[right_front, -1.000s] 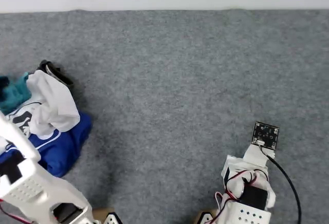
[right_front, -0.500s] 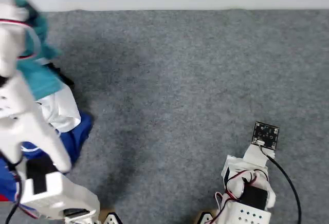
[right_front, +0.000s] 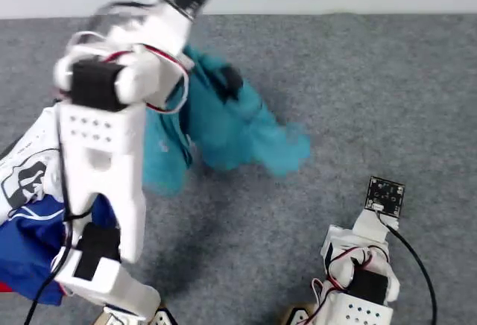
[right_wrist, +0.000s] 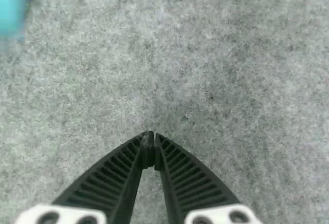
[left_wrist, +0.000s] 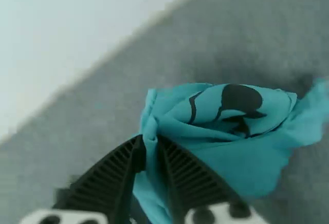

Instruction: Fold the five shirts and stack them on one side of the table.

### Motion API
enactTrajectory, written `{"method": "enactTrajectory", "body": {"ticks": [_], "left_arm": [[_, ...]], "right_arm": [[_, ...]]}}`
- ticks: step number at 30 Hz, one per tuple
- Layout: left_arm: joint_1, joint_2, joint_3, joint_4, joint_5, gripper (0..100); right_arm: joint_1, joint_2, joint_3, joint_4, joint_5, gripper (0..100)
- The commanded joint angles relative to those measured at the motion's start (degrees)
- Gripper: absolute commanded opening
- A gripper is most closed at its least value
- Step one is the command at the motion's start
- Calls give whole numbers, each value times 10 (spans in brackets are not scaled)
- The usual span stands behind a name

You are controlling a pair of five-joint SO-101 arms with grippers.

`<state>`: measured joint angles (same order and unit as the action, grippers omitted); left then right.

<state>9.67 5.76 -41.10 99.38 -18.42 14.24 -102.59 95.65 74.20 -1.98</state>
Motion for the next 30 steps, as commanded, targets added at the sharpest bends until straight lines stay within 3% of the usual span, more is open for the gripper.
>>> {"method": "enactTrajectory", "body": {"ticks": [1,6,14,21,25,30], "left_arm": [[13,-10,90,11,3,58],[18,-69,206,11,4,221],[12,-207,324,11,4,221],[8,-324,407,10,3,115],[-51,-358,446,10,3,54],[-155,-377,481,10,3,54]], "right_arm": [[4,-4,8,2,-3,9],[4,-4,8,2,-3,9],[4,-4,8,2,-3,9],[4,-4,8,2,-3,9],[4,-4,8,2,-3,9],[4,-4,8,2,-3,9]]}}
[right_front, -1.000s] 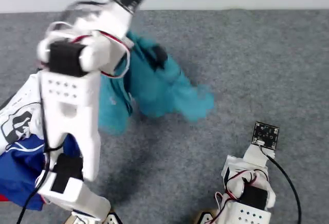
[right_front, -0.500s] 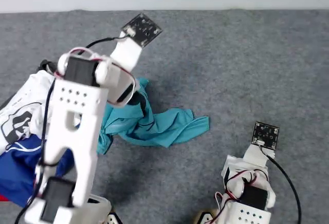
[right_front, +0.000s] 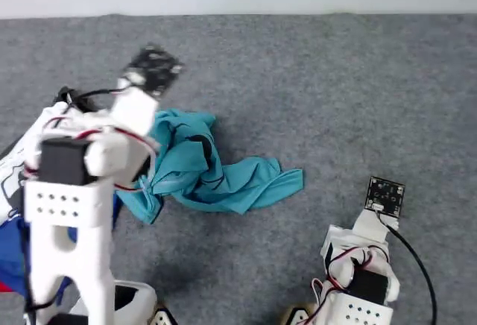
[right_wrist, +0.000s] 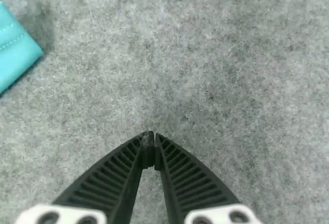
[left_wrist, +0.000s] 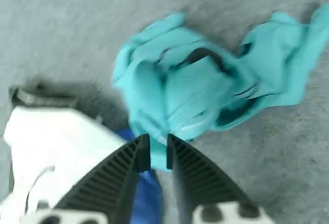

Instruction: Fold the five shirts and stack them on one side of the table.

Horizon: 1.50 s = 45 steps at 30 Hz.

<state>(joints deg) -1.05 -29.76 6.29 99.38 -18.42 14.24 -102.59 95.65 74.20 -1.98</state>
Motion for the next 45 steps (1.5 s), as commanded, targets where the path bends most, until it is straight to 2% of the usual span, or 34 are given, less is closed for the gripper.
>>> {"method": "enactTrajectory", "body": {"ticks": [1,13,18,22,28,30,38,45], "left_arm": [[-62,-24,13,10,3,54],[-156,-27,33,11,5,53],[-198,-55,33,11,5,51],[-238,-89,34,11,5,51],[-286,-123,89,11,3,51],[-297,-135,105,11,3,51],[-347,-181,164,11,2,51],[-411,-185,204,11,2,51]], "right_arm": [[4,-4,8,2,-3,9],[-17,-4,8,-1,4,9],[-11,-4,-18,-85,111,9],[-12,1,-93,-131,121,9],[-170,61,-255,-47,119,8],[-219,122,-310,-31,118,8],[-331,424,-487,58,127,8],[-385,596,-579,99,298,8]]}}
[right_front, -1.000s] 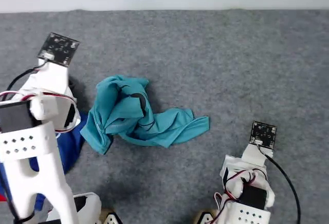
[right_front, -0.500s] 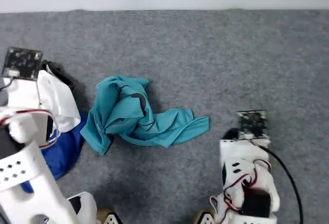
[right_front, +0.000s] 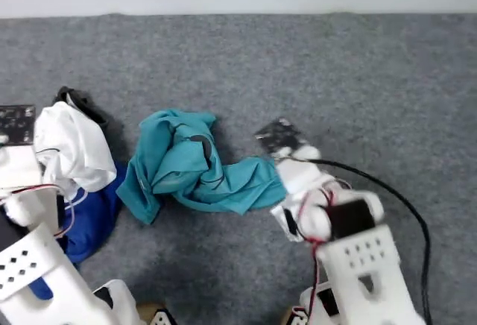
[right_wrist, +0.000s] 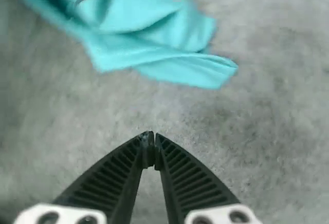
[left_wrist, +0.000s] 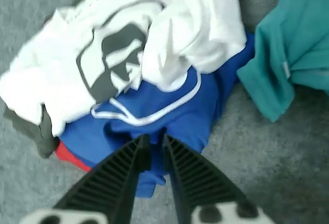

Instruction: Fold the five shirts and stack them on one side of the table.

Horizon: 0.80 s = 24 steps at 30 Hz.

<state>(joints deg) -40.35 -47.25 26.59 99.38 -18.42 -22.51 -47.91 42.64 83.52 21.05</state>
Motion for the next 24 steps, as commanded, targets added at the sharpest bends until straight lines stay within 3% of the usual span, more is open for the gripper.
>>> {"method": "enactTrajectory", "body": {"ticks": [1,5,10,18,24], "left_arm": [[-21,-10,1,11,2,51],[-20,-6,2,11,2,51],[-20,-5,2,11,2,51],[-20,-8,2,11,2,51],[-20,-5,2,11,2,51]], "right_arm": [[-27,64,-55,4,78,8],[-70,115,-67,-1,78,38],[-121,153,-85,10,78,227],[-220,221,-111,-18,77,234],[-224,281,-111,-101,77,234]]}}
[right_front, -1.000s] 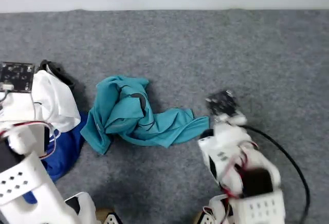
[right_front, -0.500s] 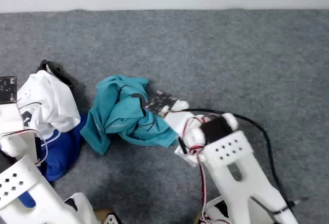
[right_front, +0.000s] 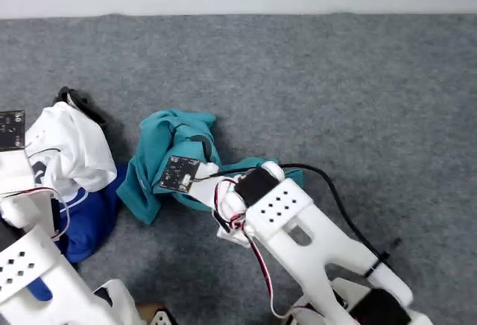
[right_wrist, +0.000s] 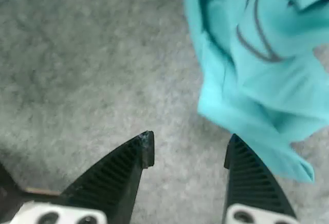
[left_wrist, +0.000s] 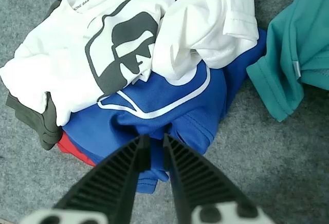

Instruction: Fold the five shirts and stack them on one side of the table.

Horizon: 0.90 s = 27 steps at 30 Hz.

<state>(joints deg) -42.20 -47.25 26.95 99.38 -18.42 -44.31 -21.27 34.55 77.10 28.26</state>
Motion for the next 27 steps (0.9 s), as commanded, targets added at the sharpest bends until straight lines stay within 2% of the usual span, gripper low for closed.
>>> {"method": "enactTrajectory", "body": {"ticks": [1,10,17,27], "left_arm": [[-2,-6,-1,11,2,51],[-2,-9,-1,11,2,51],[-2,-9,-1,11,2,51],[-2,-9,0,11,2,51]], "right_arm": [[-6,25,-30,-49,5,234],[36,154,-30,-159,6,223],[94,206,-35,-221,11,20],[124,167,-207,-46,9,9]]}}
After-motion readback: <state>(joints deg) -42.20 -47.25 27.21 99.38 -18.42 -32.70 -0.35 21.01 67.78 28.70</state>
